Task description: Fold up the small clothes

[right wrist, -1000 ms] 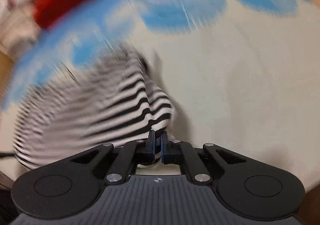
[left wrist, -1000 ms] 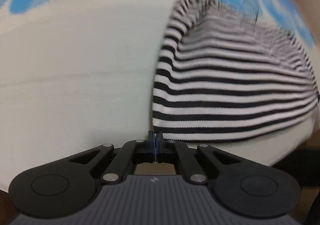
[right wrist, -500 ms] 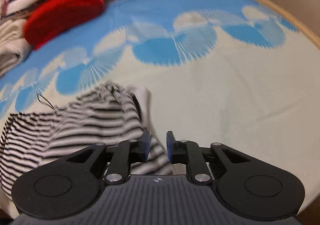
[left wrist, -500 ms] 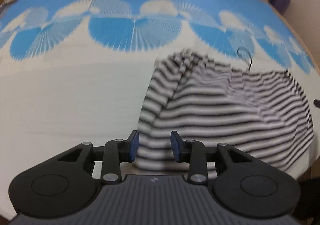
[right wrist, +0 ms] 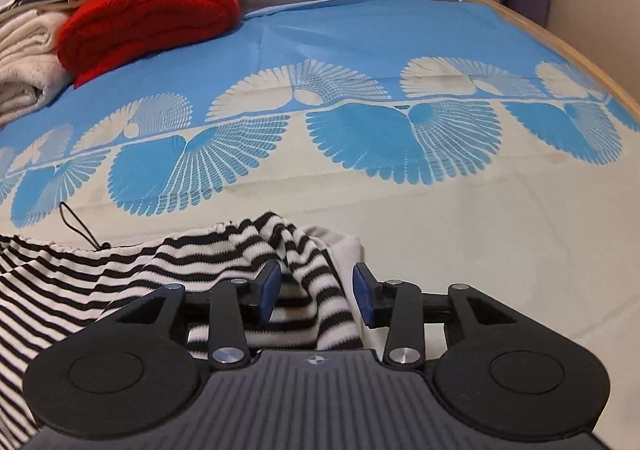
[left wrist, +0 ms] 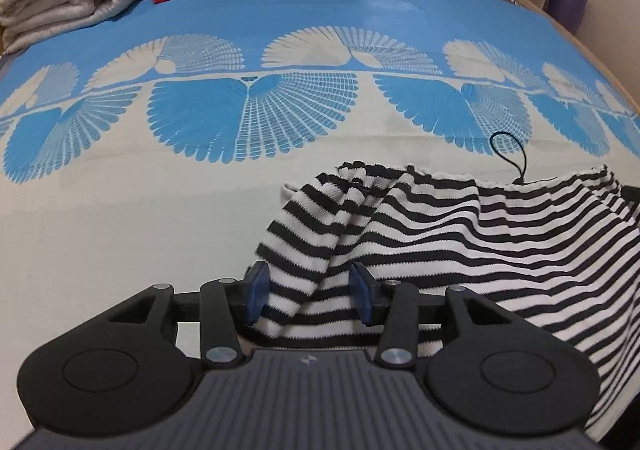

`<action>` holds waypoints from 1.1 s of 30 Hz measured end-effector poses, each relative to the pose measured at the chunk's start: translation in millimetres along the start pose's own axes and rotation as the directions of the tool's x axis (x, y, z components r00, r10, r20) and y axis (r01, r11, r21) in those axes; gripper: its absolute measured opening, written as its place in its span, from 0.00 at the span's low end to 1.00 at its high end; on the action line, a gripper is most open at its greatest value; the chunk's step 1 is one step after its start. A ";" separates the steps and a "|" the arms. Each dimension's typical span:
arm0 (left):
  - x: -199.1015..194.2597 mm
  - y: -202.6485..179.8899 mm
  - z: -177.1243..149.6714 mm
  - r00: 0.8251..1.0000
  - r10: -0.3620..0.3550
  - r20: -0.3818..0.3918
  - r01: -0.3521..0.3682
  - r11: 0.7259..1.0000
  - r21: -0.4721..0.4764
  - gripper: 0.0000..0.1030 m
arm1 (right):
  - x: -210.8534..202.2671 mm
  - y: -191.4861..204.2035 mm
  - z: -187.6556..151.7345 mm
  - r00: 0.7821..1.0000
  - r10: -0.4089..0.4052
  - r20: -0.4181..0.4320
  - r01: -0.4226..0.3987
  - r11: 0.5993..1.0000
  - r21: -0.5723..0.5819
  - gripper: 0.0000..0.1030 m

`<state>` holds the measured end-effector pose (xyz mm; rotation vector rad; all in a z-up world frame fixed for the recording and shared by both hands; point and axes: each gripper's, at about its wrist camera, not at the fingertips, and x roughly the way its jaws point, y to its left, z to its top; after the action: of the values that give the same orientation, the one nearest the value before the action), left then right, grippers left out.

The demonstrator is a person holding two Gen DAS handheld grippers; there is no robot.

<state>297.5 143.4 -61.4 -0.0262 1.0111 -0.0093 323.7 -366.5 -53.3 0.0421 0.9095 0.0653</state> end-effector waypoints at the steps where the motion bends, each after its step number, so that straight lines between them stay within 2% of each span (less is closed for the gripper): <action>1: 4.1 -0.2 0.8 1.000 0.002 -0.001 -0.002 1.000 -0.002 0.47 | 3.5 1.7 1.0 1.000 -0.010 0.000 0.010 1.000 -0.009 0.40; 4: 14.0 2.9 8.7 1.000 -0.002 0.007 0.002 1.000 -0.028 0.47 | 13.5 1.9 3.7 1.000 -0.017 -0.010 0.016 1.000 -0.017 0.39; 5: 16.4 4.4 11.5 1.000 -0.003 0.011 0.003 0.999 -0.042 0.47 | 16.6 1.2 4.6 1.000 -0.012 -0.016 0.012 1.000 -0.013 0.32; 6: 18.0 5.9 13.9 1.000 -0.002 0.012 0.003 0.999 -0.054 0.47 | 19.0 1.2 5.9 1.000 -0.006 -0.018 0.006 1.000 -0.012 0.20; 8: 22.0 8.9 18.7 1.000 -0.003 0.011 0.003 0.997 -0.082 0.44 | 22.1 0.9 8.4 1.000 0.006 -0.014 -0.006 1.000 -0.005 0.07; 9: 23.5 10.3 20.9 1.000 -0.005 0.013 0.006 0.996 -0.093 0.32 | 22.7 1.2 9.8 1.000 0.009 -0.007 -0.009 1.000 0.000 0.04; 10: 24.1 11.8 23.2 1.000 -0.013 0.019 0.015 0.995 -0.101 0.05 | 21.6 2.2 11.5 1.000 0.011 0.007 -0.011 1.000 0.002 0.04; 12: 17.9 17.2 29.3 0.997 -0.008 0.080 0.019 0.991 -0.133 0.03 | 16.7 3.4 16.5 0.998 -0.005 0.058 0.004 1.000 0.007 0.03; 14: 5.7 23.9 34.7 0.983 -0.019 0.181 0.053 0.982 -0.183 0.03 | 5.8 1.3 23.3 0.989 -0.039 0.146 0.033 0.998 0.045 0.02; 15: 3.7 23.5 36.0 0.980 -0.015 0.200 0.052 0.982 -0.181 0.03 | -0.2 1.1 25.9 0.980 -0.049 0.190 0.038 0.997 0.064 0.02; 17: 13.8 16.6 35.4 0.988 0.019 0.156 0.004 0.990 -0.143 0.04 | -4.2 6.1 28.7 0.970 -0.072 0.234 0.061 0.997 0.055 0.03; 18: 24.9 13.9 33.7 0.996 0.019 0.093 -0.007 0.992 -0.126 0.09 | 1.5 9.7 28.4 0.975 -0.077 0.210 0.071 0.997 0.036 0.03; 20: 39.6 12.1 30.2 0.999 0.031 -0.012 -0.032 0.993 -0.113 0.16 | 24.9 15.0 25.1 0.992 -0.107 0.073 0.106 0.994 0.012 0.06; 22: 27.3 14.3 30.7 0.998 0.058 0.019 -0.055 0.992 -0.112 0.34 | 37.4 18.0 20.8 0.992 -0.126 -0.008 0.126 0.992 -0.005 0.14; 23: 18.0 16.5 32.0 0.997 0.055 0.045 -0.050 0.992 -0.117 0.39 | 36.6 19.7 20.7 0.992 -0.128 -0.017 0.128 0.992 -0.015 0.18; 24: 6.7 18.7 32.5 0.997 0.040 0.071 -0.031 0.992 -0.122 0.43 | 31.0 21.8 21.8 0.991 -0.134 -0.004 0.133 0.991 -0.026 0.27; 25: -3.5 20.3 31.7 0.995 0.021 0.094 -0.009 0.992 -0.122 0.43 | 23.3 23.1 23.2 0.990 -0.137 0.021 0.138 0.990 -0.034 0.33; 26: -13.4 21.3 29.9 0.994 0.000 0.112 0.013 0.993 -0.116 0.43 | 14.0 23.8 24.2 0.989 -0.138 0.051 0.140 0.989 -0.040 0.43; 27: -22.5 20.5 28.0 0.992 -0.017 0.123 0.030 0.994 -0.102 0.43 | 4.2 23.6 24.4 0.987 -0.135 0.082 0.139 0.989 -0.043 0.47; 30: -36.5 18.1 22.0 0.992 -0.069 0.109 0.077 0.994 -0.073 0.43 | -20.9 18.5 20.8 0.989 -0.093 0.119 0.100 0.993 -0.055 0.47; 33: -38.2 24.6 10.9 0.992 -0.115 0.046 0.120 0.984 -0.132 0.44 | -39.6 12.6 13.1 0.996 0.020 0.091 -0.015 0.998 -0.060 0.47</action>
<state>286.3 168.9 -23.9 -0.2086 0.9696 -0.0480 309.2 -357.0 -13.3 -0.0016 0.8148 0.1057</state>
